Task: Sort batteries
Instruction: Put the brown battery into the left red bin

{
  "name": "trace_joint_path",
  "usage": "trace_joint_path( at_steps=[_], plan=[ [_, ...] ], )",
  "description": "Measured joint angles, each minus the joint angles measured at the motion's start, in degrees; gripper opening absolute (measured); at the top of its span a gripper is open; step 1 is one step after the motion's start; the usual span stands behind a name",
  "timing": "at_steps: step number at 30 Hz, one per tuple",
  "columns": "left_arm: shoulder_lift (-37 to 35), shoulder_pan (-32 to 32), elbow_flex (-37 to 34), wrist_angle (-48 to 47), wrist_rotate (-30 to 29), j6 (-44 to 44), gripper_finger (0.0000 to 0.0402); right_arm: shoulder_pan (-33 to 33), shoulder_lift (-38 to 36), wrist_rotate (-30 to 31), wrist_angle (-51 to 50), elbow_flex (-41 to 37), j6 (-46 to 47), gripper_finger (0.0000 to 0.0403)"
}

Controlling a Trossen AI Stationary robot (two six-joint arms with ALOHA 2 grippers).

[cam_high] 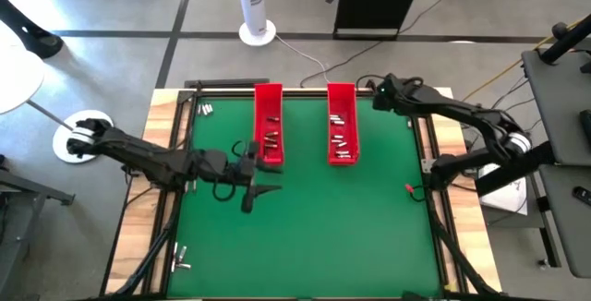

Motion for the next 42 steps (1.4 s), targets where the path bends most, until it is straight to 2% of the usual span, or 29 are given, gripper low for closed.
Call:
trace_joint_path(
  at_steps=[3, 6, 8, 11, 13, 19, 25, 34, 38, 42],
  plan=[
    [-0.06, -0.27, 1.06, -0.53, -0.1, -0.05, 0.0176, -0.38, 2.94, -0.45, -3.68, 2.54, 0.58, 0.0244],
    [0.47, -0.39, 1.18, -2.07, -0.05, -0.02, 0.0176, -2.11, 4.92, -4.23, -6.68, 5.49, 2.43, 0.0259],
    [0.61, -0.39, 1.15, -2.55, -0.03, -0.01, 0.0176, -3.82, 5.85, -7.86, -6.86, 7.11, 3.56, 0.0265],
    [0.75, -0.39, 1.07, -3.16, -0.03, 0.04, 0.0176, -7.22, 7.7, -17.58, -2.93, 8.97, 1.28, 0.027],
    [0.78, -0.39, 1.01, -3.44, -0.03, 0.06, 0.0176, -9.12, 9.4, -21.44, -1.83, 9.97, -0.01, 0.0267],
    [0.78, -0.37, 1.01, -3.2, 0.03, 0.5, 0.0176, -15.7, 16.2, -24.43, -3.34, 15.59, -7.39, 0.0248],
    [0.78, -0.35, 1.01, -3.2, -0.03, 1.86, 0.0176, -21.34, 26.32, -34.28, -8.27, 23.45, -14.72, 0.0228],
    [0.88, -0.28, 1.12, -2.96, -3.19, 3.85, 0.0176, -23.91, 39.46, -35.98, -18.31, 33.99, -22.28, 0.0219],
    [0.97, -0.21, 1.12, -2.98, -4.64, 5.41, 0.0176, -24.76, 42.83, -39.54, -27.45, 39.25, -26.11, 0.0219],
    [0.97, 0.04, 1.12, -2.89, -4.71, 6.05, 0.0176, -25.82, 43.8, -42.88, -28.2, 41.15, -26.77, 0.0222]
  ],
)
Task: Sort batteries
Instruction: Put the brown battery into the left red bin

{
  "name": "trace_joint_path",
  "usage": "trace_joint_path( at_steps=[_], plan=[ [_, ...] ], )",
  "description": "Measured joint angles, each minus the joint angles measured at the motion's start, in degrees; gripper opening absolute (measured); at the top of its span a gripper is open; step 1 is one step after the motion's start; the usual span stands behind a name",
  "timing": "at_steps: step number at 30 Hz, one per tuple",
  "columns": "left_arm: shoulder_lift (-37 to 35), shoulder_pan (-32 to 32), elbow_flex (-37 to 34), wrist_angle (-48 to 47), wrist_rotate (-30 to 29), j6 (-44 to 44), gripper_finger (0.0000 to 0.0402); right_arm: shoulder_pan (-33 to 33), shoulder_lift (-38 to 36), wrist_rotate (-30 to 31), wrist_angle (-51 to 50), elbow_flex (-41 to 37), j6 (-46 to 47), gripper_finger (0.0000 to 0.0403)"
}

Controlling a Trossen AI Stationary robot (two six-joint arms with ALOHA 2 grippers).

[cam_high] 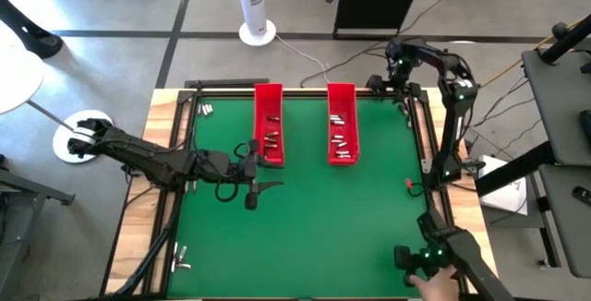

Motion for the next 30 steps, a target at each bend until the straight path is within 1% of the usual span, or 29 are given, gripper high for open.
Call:
trace_joint_path(
  at_steps=[3, 7, 10, 13, 15, 16, 18, 20, 22, 24, 25, 30],
  plan=[
    [0.0, 0.23, -0.03, 0.01, 0.0, 0.0, 0.0176, -0.39, 0.15, -3.0, 0.18, 0.34, -0.02, 0.0227],
    [0.0, 0.42, -0.11, -0.5, 0.0, 0.18, 0.0176, 0.54, -2.15, -7.48, 0.31, 1.29, -3.13, 0.0235],
    [0.0, 0.74, -0.15, -0.59, 0.03, 0.21, 0.0176, 0.85, -4.06, -7.53, 3.99, 3.79, -3.85, 0.024],
    [0.0, 1.02, -0.24, -0.57, 0.02, 0.22, 0.0176, -0.08, -5.03, -2.67, 8.85, 7.67, -4.83, 0.0242],
    [0.0, 1.21, -0.54, -0.59, 0.02, 0.22, 0.0176, -0.91, -4.81, 0.17, 10.26, 10.54, -8.25, 0.0239],
    [0.0, 1.23, -0.62, -0.7, -0.04, 0.22, 0.0176, -1.29, -4.46, 0.47, 10.1, 11.89, -10.68, 0.0237],
    [0.0, 1.27, -0.73, -0.74, -0.56, 0.22, 0.0176, -1.82, -3.44, 0.52, 7.01, 15.02, -14.71, 0.0231],
    [0.0, 1.49, -0.86, -0.82, -0.78, 0.24, 0.0176, -1.92, -1.84, 0.62, 0.81, 18.62, -18.24, 0.0225],
    [0.0, 1.76, -0.9, -0.92, -0.79, 0.44, 0.0176, -1.9, -0.39, 3.45, -4.61, 21.13, -21.53, 0.0219],
    [0.0, 2.26, -0.9, -0.77, -0.77, 0.48, 0.0176, -1.38, -0.18, 7.88, -7.19, 21.82, -24.05, 0.0214],
    [0.0, 2.56, -0.9, -0.76, -0.8, 0.48, 0.0176, -1.16, -0.2, 8.88, -8.0, 22.01, -25.24, 0.0212],
    [0.07, 4.48, -0.9, 0.01, -0.79, 0.85, 0.0176, -0.29, 0.23, 9.53, -11.05, 19.8, -30.38, 0.0205]
  ],
)
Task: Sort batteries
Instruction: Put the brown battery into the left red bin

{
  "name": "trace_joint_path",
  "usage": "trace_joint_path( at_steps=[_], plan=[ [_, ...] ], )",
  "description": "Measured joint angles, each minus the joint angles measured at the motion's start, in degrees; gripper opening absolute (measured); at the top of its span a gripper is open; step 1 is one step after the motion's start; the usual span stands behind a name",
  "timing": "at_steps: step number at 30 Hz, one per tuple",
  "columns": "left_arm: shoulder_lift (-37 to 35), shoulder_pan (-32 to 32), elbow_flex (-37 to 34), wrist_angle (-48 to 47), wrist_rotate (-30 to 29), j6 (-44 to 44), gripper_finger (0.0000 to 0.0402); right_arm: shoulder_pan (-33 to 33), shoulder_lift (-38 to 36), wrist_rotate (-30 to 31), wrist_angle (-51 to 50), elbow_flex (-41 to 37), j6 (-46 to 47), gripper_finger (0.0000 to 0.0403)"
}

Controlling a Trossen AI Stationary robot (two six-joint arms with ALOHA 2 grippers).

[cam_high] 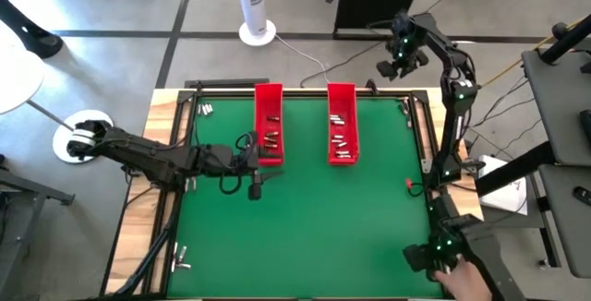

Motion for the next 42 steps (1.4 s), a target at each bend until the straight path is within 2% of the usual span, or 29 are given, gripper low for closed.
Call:
trace_joint_path(
  at_steps=[7, 12, 17, 22, 28, 37, 42],
  plan=[
    [0.0, 1.04, 0.0, 1.21, 0.0, 0.82, 0.0176, 2.7, 0.83, 0.59, 1.18, -5.38, -4.09, 0.0198],
    [0.0, 1.21, 0.0, 1.84, 0.0, 1.29, 0.0176, 4.13, 2.71, 5.47, 1.79, -8.0, -5.39, 0.0198],
    [0.0, 1.21, 0.0, 1.83, 0.0, 2.15, 0.0176, 5.74, 4.76, 9.87, 1.86, -8.49, -5.49, 0.0198],
    [0.0, 1.21, 0.0, 1.83, 0.0, 2.33, 0.0176, 5.62, 7.71, 11.12, 1.69, -8.85, -5.23, 0.0197],
    [0.0, 1.21, 0.0, 1.8, 0.0, 2.32, 0.0176, 6.04, 10.63, 15.96, 0.82, -7.25, -4.27, 0.0179],
    [0.0, 1.21, 0.0, 1.74, 0.0, 3.21, 0.0176, 6.63, 11.0, 16.76, -2.11, -6.76, -3.55, 0.0153],
    [0.0, 1.21, 0.0, 1.74, 0.0, 3.65, 0.0176, 8.1, 8.19, 14.38, -5.15, -6.56, -4.35, 0.0152]
  ],
)
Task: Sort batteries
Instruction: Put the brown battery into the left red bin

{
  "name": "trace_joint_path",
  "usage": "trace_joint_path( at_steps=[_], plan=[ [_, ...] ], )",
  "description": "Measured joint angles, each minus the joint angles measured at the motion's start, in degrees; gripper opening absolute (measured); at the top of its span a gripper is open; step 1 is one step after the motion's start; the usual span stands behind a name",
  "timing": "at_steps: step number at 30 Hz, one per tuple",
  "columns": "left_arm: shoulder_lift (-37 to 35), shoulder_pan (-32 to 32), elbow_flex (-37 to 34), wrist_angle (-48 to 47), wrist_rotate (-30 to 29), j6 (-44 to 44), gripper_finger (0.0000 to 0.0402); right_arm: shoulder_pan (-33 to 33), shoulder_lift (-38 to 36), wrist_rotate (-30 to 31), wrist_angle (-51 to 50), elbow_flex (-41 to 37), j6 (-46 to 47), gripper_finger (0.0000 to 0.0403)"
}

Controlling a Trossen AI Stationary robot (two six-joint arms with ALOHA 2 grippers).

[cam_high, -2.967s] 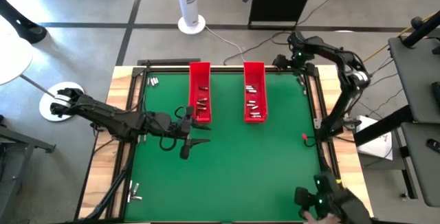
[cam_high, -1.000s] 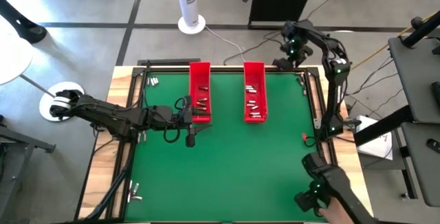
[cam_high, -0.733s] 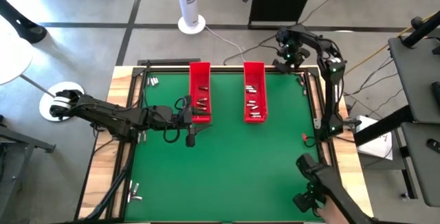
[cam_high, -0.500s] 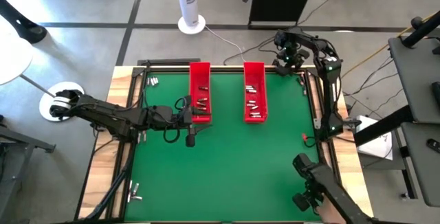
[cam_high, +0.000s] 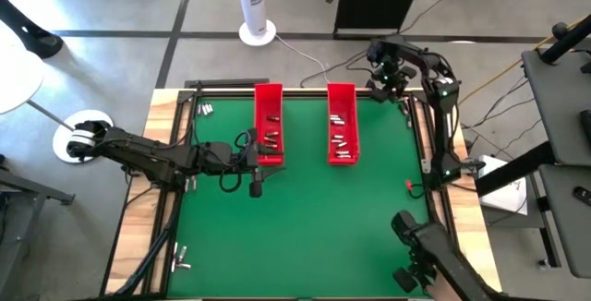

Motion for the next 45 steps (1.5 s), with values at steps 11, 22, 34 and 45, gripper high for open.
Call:
trace_joint_path(
  at_steps=[11, 22, 34, 45],
  plan=[
    [0.0, 0.0, 0.0, 0.04, 0.02, 0.0, 0.0176, -2.03, -2.03, 3.42, 5.49, -0.57, 26.64, 0.018],
    [-0.07, -0.02, -0.54, 0.07, 0.04, 1.64, 0.0176, 4.28, -8.54, 4.97, 4.18, -1.78, 41.03, 0.0176],
    [-1.8, -0.93, -1.4, 3.23, 0.61, 1.66, 0.0176, 12.14, -27.87, 9.91, 17.64, -32.16, 60.28, 0.0099],
    [-3.07, -3.1, -1.07, 3.49, 0.59, 1.46, 0.0176, 12.58, -50.1, 15.67, 43.41, -52.93, 86.78, 0.0013]
  ],
)
